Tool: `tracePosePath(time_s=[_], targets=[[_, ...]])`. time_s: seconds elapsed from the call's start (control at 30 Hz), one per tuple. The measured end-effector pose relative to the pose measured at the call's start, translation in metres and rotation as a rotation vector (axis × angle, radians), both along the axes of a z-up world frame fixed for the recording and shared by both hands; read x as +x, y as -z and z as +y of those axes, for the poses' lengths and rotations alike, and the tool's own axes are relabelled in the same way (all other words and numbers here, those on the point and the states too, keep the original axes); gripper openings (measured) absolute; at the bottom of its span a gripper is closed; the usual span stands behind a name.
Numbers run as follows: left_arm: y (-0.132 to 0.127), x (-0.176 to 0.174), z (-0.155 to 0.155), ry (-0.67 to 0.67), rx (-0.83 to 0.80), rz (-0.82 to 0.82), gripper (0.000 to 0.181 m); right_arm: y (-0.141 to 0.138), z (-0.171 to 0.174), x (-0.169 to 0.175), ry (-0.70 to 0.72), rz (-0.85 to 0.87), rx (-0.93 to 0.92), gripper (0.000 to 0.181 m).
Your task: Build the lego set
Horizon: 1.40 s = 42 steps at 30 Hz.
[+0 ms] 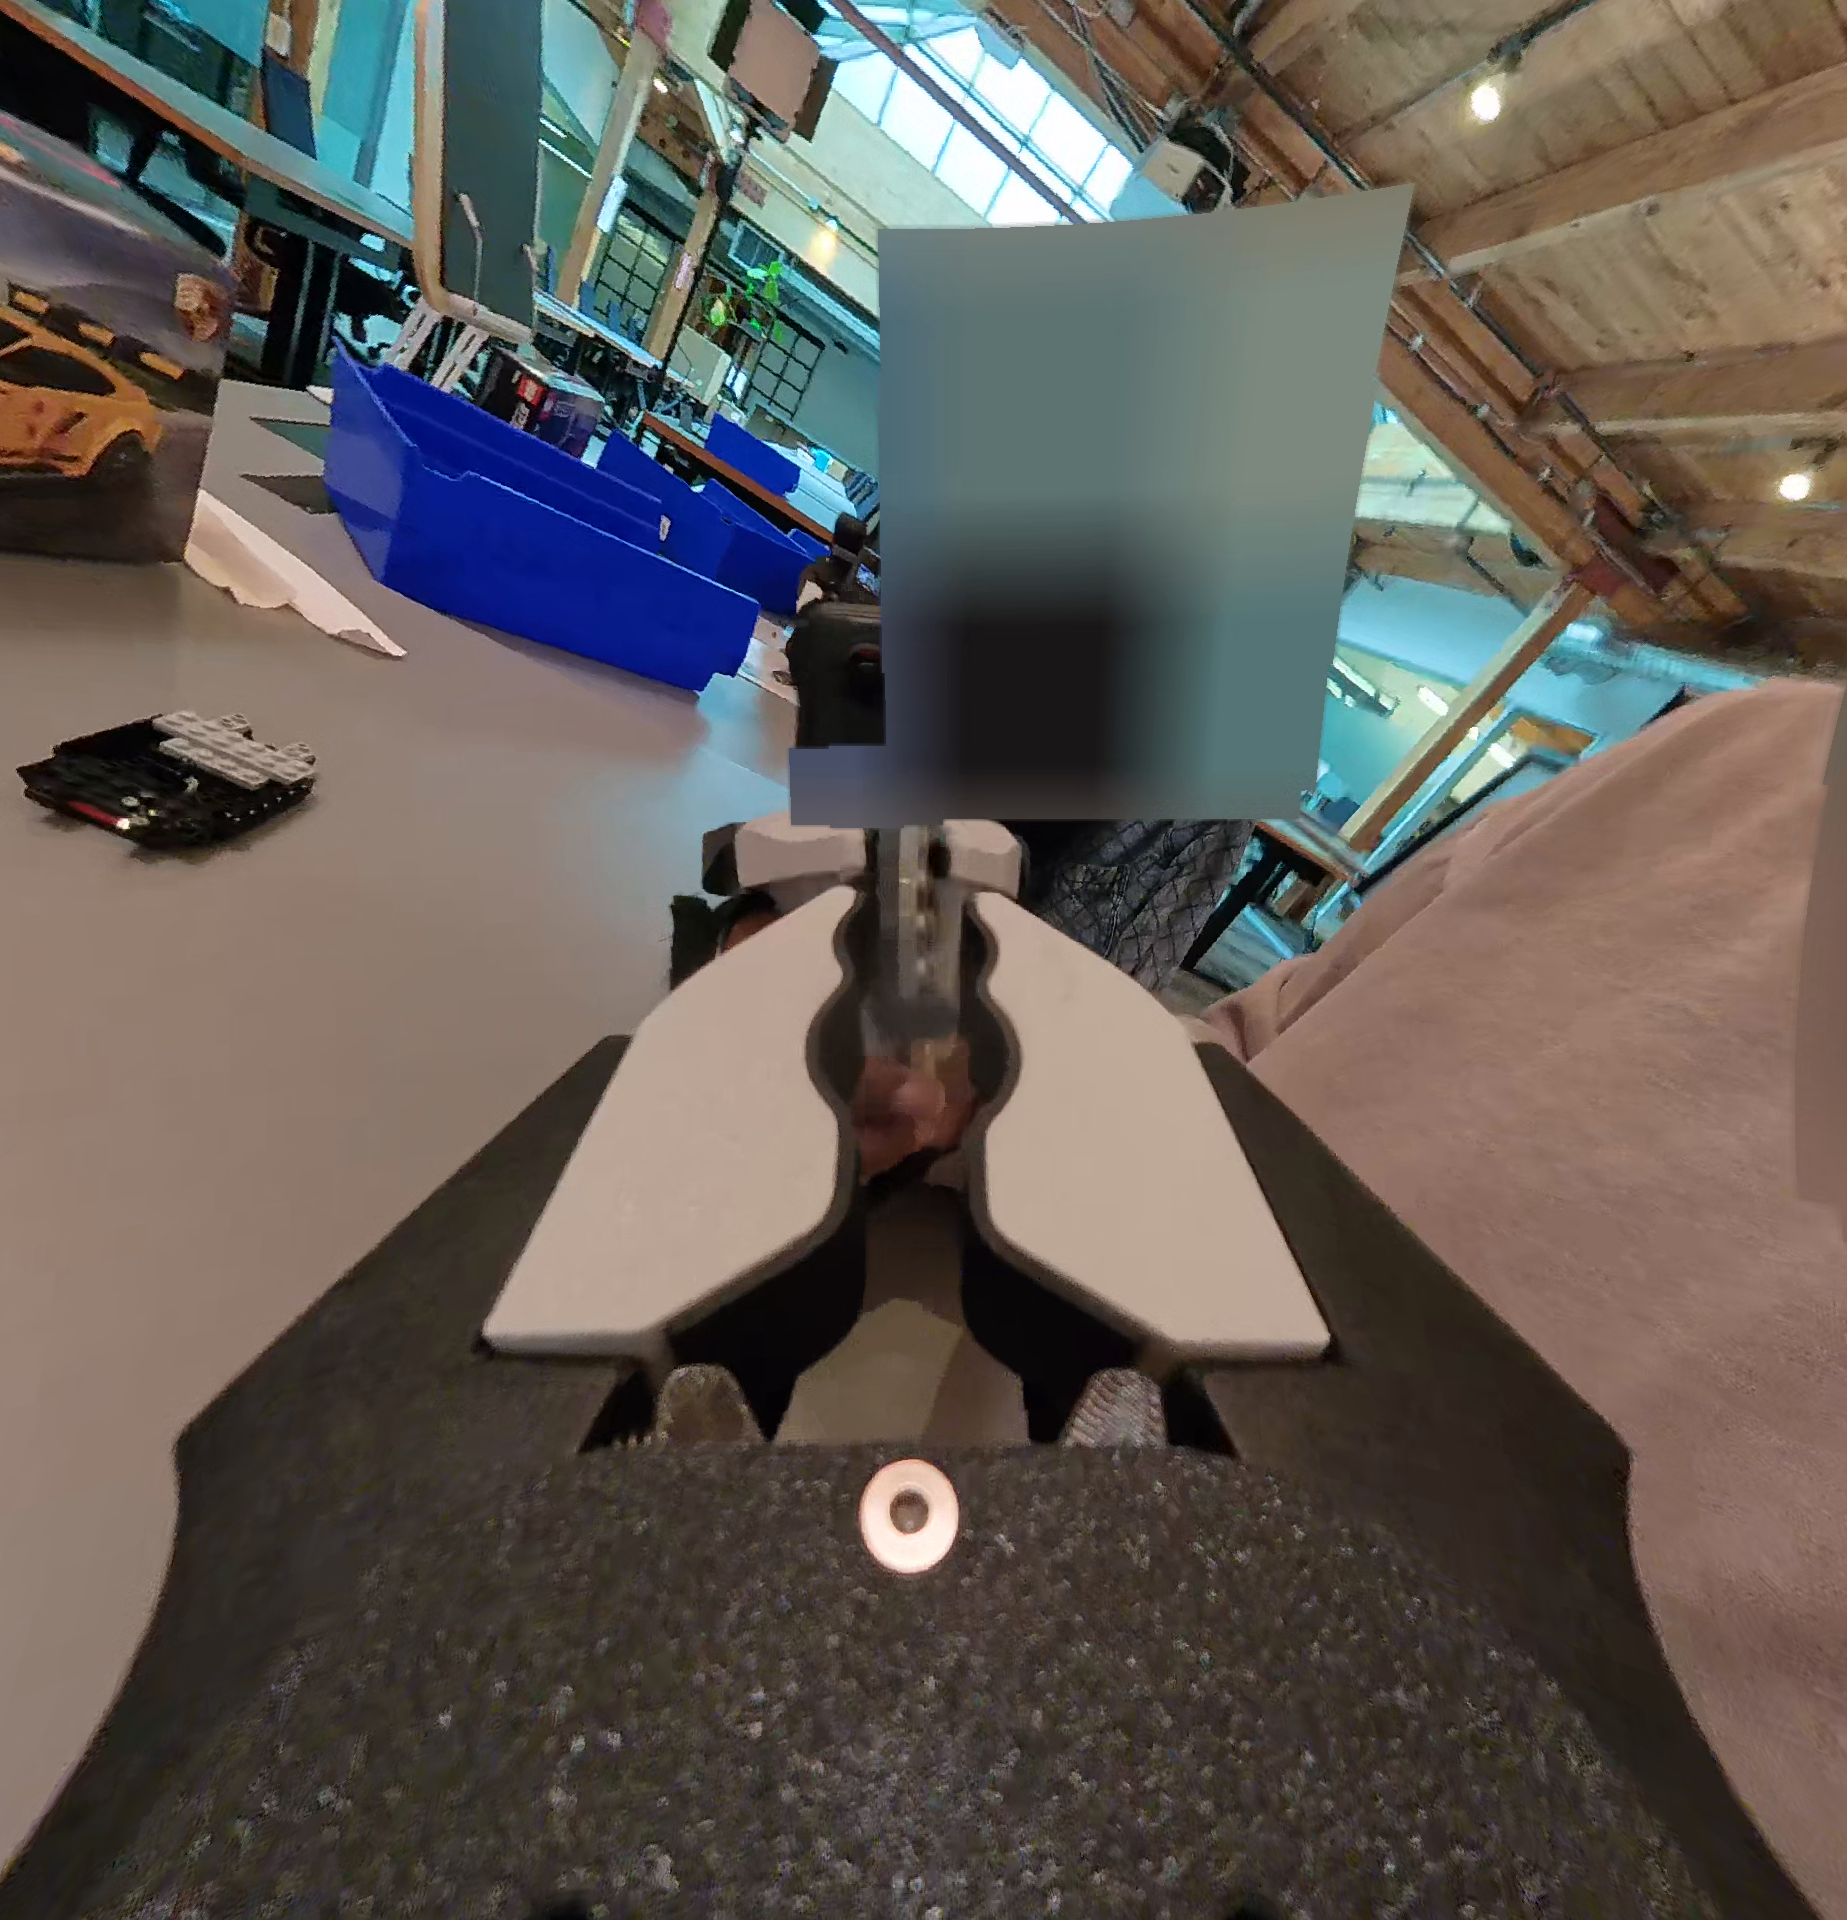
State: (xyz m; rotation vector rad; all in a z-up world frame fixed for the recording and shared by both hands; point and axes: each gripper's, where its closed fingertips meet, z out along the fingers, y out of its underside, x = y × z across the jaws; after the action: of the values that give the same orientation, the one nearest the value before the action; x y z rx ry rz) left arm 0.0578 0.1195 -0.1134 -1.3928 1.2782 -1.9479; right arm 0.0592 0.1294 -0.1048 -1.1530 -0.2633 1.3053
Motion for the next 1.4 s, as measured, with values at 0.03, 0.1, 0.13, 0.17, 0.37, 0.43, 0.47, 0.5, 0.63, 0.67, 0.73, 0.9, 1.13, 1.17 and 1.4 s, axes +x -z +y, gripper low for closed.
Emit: tracePosePath(time_s=[0.03, 0.1, 0.13, 0.17, 0.37, 0.43, 0.47, 0.5, 0.63, 0.67, 0.73, 0.9, 1.13, 1.17, 1.4], targets=[[0.001, -0.001, -0.001, 0.002, 0.034, 0.003, 0.018, -0.002, 0.0, 0.004, -0.016, 0.038, -0.005, 0.011], [0.002, -0.001, 0.0, -0.012, 0.079, 0.013, 0.018, -0.002, 0.0, 0.008, -0.015, 0.049, -0.011, 0.011], [0.002, -0.001, 0.001, -0.021, 0.077, 0.012, 0.018, -0.001, 0.0, 0.007, -0.019, 0.042, -0.013, 0.011], [0.001, -0.001, 0.003, -0.027, 0.06, 0.012, 0.018, 0.0, 0.0, 0.006, -0.02, 0.038, -0.015, 0.011], [0.007, 0.0, 0.008, -0.029, 0.024, 0.048, 0.007, 0.007, 0.003, 0.001, -0.013, -0.015, -0.031, 0.011], [0.009, 0.0, 0.009, -0.031, 0.025, 0.062, 0.007, 0.009, 0.004, 0.0, 0.003, -0.04, -0.029, 0.011], [0.01, 0.0, 0.01, -0.028, 0.006, 0.065, 0.007, 0.01, 0.005, 0.0, 0.012, -0.054, -0.029, 0.011], [0.01, 0.0, 0.01, -0.021, -0.022, 0.065, 0.007, 0.01, 0.006, -0.001, 0.016, -0.058, -0.032, 0.011], [0.018, 0.003, 0.016, -0.039, -0.079, 0.09, 0.007, 0.018, 0.012, 0.002, 0.047, -0.077, -0.074, 0.011], [0.02, 0.004, 0.017, -0.043, -0.093, 0.093, 0.007, 0.02, 0.014, 0.003, 0.059, -0.088, -0.086, 0.011], [0.023, 0.005, 0.02, -0.043, -0.094, 0.085, 0.007, 0.022, 0.016, 0.004, 0.064, -0.097, -0.11, 0.011], [0.033, 0.001, 0.03, -0.022, -0.003, 0.096, 0.014, 0.036, 0.024, -0.003, 0.027, -0.216, -0.235, 0.011], [0.029, 0.0, 0.021, 0.03, -0.036, 0.077, 0.016, 0.047, 0.017, -0.017, -0.063, -0.369, -0.345, 0.011], [0.027, 0.0, 0.02, 0.033, -0.049, 0.068, 0.016, 0.045, 0.016, -0.017, -0.057, -0.377, -0.334, 0.011], [0.002, -0.008, 0.038, 0.004, -0.282, -0.151, 0.016, 0.037, 0.015, -0.009, 0.145, -0.51, -0.258, 0.039]])
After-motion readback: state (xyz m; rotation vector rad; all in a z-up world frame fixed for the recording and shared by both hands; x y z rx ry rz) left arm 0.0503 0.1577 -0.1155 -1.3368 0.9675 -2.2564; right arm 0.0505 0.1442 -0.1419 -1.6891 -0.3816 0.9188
